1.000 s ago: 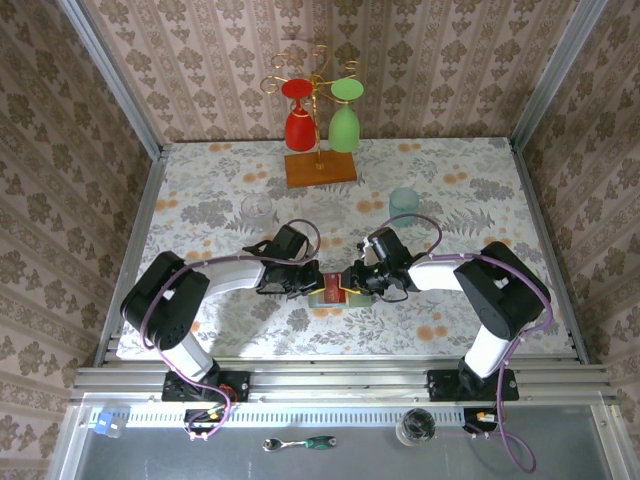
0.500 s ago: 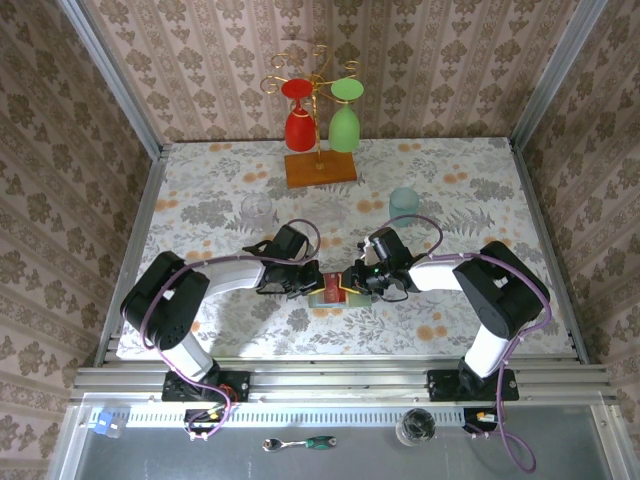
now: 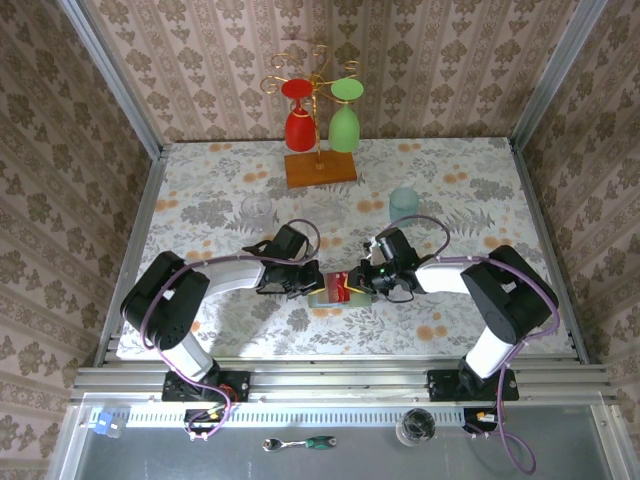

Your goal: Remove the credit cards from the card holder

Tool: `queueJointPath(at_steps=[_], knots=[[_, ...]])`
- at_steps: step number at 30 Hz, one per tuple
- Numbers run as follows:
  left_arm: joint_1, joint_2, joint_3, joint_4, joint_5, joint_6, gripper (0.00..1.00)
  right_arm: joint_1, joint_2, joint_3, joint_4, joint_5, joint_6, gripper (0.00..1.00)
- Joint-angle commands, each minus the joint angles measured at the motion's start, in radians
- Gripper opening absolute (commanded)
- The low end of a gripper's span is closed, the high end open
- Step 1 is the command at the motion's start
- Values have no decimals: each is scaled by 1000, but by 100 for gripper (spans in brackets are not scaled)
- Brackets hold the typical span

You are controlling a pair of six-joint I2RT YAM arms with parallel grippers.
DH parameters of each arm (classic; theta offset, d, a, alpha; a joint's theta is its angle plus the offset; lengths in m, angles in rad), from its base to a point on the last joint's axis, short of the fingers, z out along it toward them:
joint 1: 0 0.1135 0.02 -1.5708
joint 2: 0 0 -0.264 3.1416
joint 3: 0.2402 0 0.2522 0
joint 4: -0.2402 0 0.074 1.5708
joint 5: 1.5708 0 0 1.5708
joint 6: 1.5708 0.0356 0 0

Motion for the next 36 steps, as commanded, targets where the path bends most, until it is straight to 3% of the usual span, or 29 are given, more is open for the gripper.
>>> queueJointPath(at_steps=[1, 25, 32, 36], knots=[[6, 10, -10, -48, -8, 19, 0, -24, -45, -28, -80, 8, -46, 9], [46, -60, -24, -93, 4, 49, 0, -49, -236, 93, -368, 81, -245, 7], [49, -107, -29, -83, -14, 29, 3, -49, -196, 245, -505, 129, -459, 6], [51, -148, -39, -90, -27, 23, 6, -48, -150, 337, -555, 167, -659, 3]])
